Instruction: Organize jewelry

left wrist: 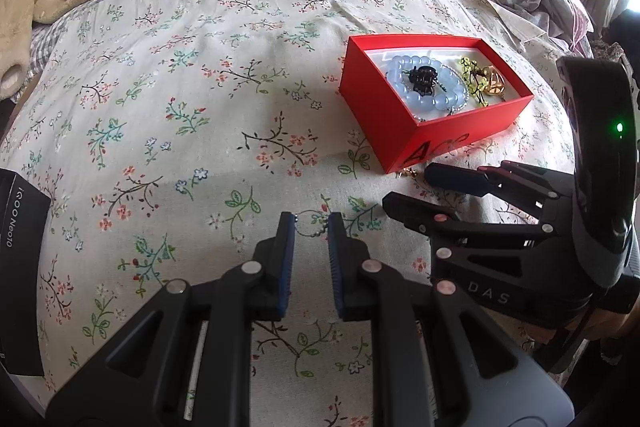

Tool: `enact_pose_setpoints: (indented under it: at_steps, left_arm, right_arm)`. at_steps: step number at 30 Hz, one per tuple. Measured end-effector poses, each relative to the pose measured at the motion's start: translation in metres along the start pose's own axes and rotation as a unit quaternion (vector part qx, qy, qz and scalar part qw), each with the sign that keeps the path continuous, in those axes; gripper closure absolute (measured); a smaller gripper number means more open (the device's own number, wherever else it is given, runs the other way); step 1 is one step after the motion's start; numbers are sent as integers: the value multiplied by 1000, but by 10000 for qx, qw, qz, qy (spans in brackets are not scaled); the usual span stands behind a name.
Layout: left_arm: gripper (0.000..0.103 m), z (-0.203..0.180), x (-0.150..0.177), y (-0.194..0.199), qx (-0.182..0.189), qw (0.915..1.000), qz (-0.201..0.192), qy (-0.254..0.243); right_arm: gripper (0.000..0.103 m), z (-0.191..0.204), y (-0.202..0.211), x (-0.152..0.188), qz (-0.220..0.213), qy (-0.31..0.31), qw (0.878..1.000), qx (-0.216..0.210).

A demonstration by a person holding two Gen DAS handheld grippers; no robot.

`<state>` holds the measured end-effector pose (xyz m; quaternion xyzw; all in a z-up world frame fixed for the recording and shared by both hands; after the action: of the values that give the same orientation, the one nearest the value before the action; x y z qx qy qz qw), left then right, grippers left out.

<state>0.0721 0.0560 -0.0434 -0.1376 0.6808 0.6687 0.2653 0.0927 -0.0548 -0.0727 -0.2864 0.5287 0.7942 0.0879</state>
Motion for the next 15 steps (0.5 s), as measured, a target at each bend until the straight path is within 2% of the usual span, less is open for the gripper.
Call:
enact_pose_setpoints:
  at_steps: [5,7,9,12,15]
  left_arm:
    - [85,1,-2,0,14,10000,6,42]
    - [85,1,-1,-1,4,10000,19,35]
    - [85,1,0,-2,-18,10000,37,24]
    - [85,0,0,-4,-43,10000,53,6]
    - [85,-1,1,-4,-64,10000,47,-22]
  right_arm:
    - [54,0,-7,-4,-23,-96,9999,129]
    - [57,1,-7,-3,-40,-71,9998,201]
    - [73,-2,-6,-2,-50,-89,9997,232]
    - [92,-8,-3,-1,-26,-75,9998,204]
    - [94,-8,0,2,57,23,9999,99]
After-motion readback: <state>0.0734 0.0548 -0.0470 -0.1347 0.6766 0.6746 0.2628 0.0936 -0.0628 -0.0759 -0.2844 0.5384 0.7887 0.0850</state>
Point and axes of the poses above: each gripper's, at about its wrist camera, not at the fingertips, and y roughly against the way its jaws point, z to its left, x to its underside, the point moved 3 cm from there along -y, roughly the way its jaws point, and after that the axes turned 9 degrees about -x, right-handed, at the moved point
